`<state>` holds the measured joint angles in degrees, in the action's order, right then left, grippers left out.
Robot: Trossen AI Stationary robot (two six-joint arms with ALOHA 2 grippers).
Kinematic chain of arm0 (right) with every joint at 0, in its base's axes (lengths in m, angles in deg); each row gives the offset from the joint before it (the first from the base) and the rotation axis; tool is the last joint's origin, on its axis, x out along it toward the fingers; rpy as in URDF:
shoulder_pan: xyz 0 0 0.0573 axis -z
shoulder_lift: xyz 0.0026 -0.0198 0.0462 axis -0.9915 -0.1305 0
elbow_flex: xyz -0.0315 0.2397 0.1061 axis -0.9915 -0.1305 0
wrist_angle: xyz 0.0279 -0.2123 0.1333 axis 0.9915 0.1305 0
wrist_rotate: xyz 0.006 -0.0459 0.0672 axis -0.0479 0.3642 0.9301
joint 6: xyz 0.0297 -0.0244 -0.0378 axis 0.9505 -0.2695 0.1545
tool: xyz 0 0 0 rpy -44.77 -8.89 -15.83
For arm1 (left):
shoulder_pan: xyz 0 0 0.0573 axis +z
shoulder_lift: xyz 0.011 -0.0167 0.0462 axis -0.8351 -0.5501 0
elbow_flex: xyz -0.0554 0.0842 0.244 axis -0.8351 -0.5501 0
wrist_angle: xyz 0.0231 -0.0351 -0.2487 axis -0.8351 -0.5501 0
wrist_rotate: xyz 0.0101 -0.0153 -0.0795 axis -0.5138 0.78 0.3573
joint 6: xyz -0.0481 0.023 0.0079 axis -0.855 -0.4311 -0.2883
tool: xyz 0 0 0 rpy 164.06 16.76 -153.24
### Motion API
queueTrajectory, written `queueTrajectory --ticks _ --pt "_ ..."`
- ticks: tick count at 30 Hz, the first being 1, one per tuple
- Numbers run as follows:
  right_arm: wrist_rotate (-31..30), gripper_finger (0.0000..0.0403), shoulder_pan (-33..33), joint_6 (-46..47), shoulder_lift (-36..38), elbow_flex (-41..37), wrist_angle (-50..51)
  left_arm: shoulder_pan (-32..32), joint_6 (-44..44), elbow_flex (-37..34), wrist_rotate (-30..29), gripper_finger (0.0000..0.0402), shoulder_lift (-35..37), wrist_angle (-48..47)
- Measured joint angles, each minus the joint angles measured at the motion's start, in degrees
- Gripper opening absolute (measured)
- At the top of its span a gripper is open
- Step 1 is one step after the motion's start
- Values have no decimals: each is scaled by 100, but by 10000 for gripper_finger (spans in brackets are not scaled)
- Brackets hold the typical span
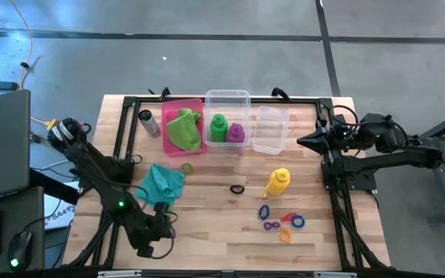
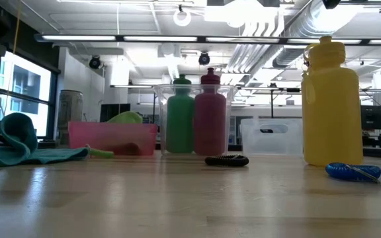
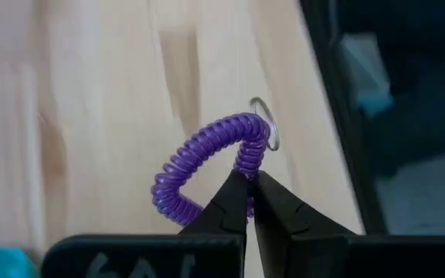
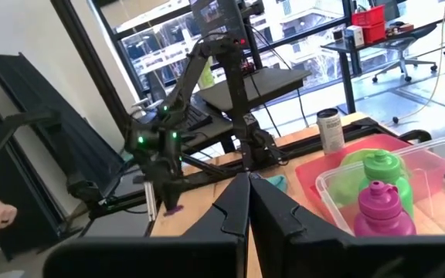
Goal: Pick & Place Sports Items
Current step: Put the left purple spring keychain into the right transparent bin
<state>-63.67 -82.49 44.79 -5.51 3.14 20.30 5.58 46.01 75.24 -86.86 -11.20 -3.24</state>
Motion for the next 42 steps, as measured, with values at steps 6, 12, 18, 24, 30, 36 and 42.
queueTrajectory --ticks 6,12,18,24,30,36,42 --pt "-14 0 -1 -1 0 0 -76 93 596 2 -602 3 609 611" --pt "-23 0 0 -131 -126 0 -425 513 1492 2 -801 3 826 1496" --pt "-5 0 0 -180 -248 0 -509 1135 2166 4 -496 3 826 2523" --pt "-2 0 -2 -172 -525 0 -507 1689 2692 7 -477 3 826 3177" --pt "21 0 -1 -152 -696 1 -507 2264 3162 7 -196 3 826 3628" --pt "23 0 -2 -149 -831 0 -514 2823 3689 10 -93 3 787 4049" --pt "-128 0 -2 -328 -824 2 -614 3515 3900 13 511 3 769 4288"
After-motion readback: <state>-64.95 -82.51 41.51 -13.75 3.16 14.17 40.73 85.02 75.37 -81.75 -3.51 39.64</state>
